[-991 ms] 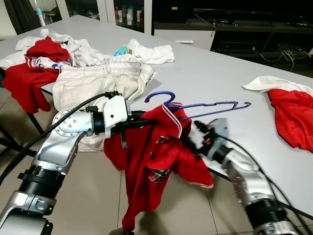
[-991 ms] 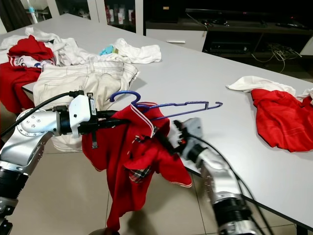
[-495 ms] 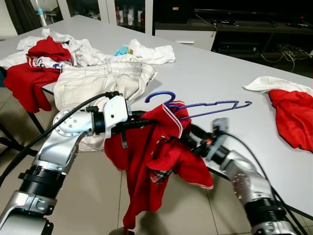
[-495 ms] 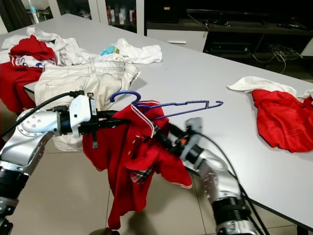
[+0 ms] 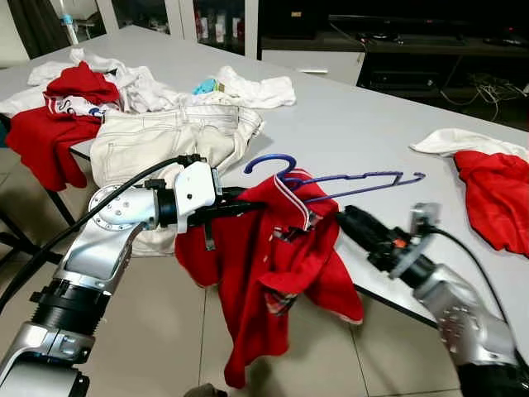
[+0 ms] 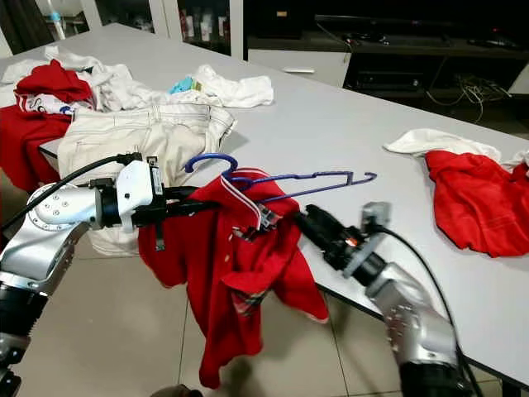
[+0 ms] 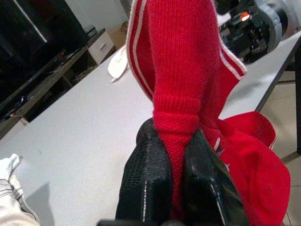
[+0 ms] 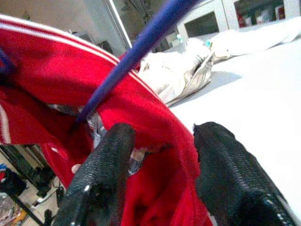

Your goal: Hang hanger

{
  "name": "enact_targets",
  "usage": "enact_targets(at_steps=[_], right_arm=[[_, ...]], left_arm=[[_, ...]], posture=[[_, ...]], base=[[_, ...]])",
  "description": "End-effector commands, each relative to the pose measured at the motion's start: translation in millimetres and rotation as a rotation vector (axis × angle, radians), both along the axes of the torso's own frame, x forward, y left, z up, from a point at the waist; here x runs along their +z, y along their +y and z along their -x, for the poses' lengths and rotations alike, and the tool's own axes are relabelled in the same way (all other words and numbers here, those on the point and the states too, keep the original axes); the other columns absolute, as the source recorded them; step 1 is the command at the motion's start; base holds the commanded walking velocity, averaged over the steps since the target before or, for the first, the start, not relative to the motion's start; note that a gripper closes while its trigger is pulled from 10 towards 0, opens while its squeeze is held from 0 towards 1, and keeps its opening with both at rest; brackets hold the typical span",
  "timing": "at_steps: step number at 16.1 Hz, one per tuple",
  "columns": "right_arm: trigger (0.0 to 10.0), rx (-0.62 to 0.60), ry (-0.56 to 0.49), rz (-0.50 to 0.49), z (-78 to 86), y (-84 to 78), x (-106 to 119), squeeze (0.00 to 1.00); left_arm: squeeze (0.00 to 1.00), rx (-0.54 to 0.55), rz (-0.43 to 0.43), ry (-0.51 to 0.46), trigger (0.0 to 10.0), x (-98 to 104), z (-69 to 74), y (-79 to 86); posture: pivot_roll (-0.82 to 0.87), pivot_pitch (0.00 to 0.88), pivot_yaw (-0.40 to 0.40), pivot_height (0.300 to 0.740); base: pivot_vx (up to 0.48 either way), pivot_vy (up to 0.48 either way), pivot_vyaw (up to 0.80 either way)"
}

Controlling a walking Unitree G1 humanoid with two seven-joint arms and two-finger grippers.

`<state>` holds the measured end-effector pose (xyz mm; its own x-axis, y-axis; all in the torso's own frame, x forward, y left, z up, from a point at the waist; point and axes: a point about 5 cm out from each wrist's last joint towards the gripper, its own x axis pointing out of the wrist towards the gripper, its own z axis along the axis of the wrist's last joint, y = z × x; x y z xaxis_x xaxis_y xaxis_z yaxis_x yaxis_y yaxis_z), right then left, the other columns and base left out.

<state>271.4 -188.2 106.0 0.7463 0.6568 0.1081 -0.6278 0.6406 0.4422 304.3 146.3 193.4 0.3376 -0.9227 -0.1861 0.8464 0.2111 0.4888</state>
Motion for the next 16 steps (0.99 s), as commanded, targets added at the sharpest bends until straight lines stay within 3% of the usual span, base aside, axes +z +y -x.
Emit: enact_targets(at_steps=[1, 3, 5, 6, 7, 9, 10, 11, 12, 16], right_arm=[[0.0, -0.022, -0.015, 0.018, 2.5, -8.2, 7, 0.0], [0.0, -0.082, -0.02, 0.048, 4.5, -20.7, 11, 0.0], [0.0, -0.092, -0.015, 0.113, 6.2, -22.7, 10, 0.0], [1.8, -0.092, -0.001, 0.182, 8.9, -20.0, 6, 0.0], [10.0, -0.075, 0.019, 0.224, 12.5, -16.4, 2, 0.0], [10.0, -0.03, 0.037, 0.291, 20.3, -5.2, -7, 0.0], [10.0, -0.022, 0.03, 0.301, 21.8, -0.4, -8, 0.18], [10.0, -0.021, 0.028, 0.307, 22.1, 1.3, -8, 0.18], [10.0, -0.008, 0.016, 0.304, 20.4, 11.1, -5, 1.0], [10.0, -0.018, -0.042, 0.301, 15.6, 17.7, 12, 1.0]], left_arm=[[0.0, 0.01, -0.002, -0.072, 0.0, 13, -4.9, -0.1], [0.0, 0.029, 0.014, -0.096, 0.0, 16, -7.2, 1.2], [0.0, 0.033, 0.024, -0.098, 0.0, 17, -7.6, 1.3], [0.0, 0.033, 0.024, -0.1, 0.0, 18, -7.4, 1.3], [0.0, 0.034, 0.025, -0.104, 0.0, 18, -7.6, 1.4], [0.0, 0.036, 0.027, -0.109, 0.0, 18, -7.9, 1.6], [0.0, 0.036, 0.027, -0.109, 0.0, 18, -8.0, 1.6], [0.0, 0.036, 0.027, -0.109, 0.0, 18, -8.1, 1.5], [0.0, 0.036, 0.026, -0.108, 0.0, 17, -8.2, 1.3], [0.0, 0.036, 0.022, -0.105, 0.0, 16, -7.3, 2.4]], posture=[[-0.07, 0.0, 0.003, 0.74], [-0.07, 0.0, 0.005, 0.74], [-0.07, 0.0, 0.005, 0.74], [-0.07, 0.0, 0.004, 0.74], [-0.07, 0.0, 0.004, 0.74], [-0.07, 0.0, 0.004, 0.74], [-0.07, 0.0, 0.004, 0.74], [-0.07, 0.0, 0.004, 0.74], [-0.07, 0.0, 0.002, 0.74], [-0.06, 0.0, -0.001, 0.74]], base=[[0.0, 0.0, 0.0], [0.0, 0.0, 0.0], [0.0, 0.0, 0.0], [0.0, 0.0, 0.0], [0.0, 0.0, 0.0], [0.0, 0.0, 0.0], [0.0, 0.0, 0.0], [0.0, 0.0, 0.0], [0.0, 0.0, 0.0], [0.0, 0.0, 0.0]])
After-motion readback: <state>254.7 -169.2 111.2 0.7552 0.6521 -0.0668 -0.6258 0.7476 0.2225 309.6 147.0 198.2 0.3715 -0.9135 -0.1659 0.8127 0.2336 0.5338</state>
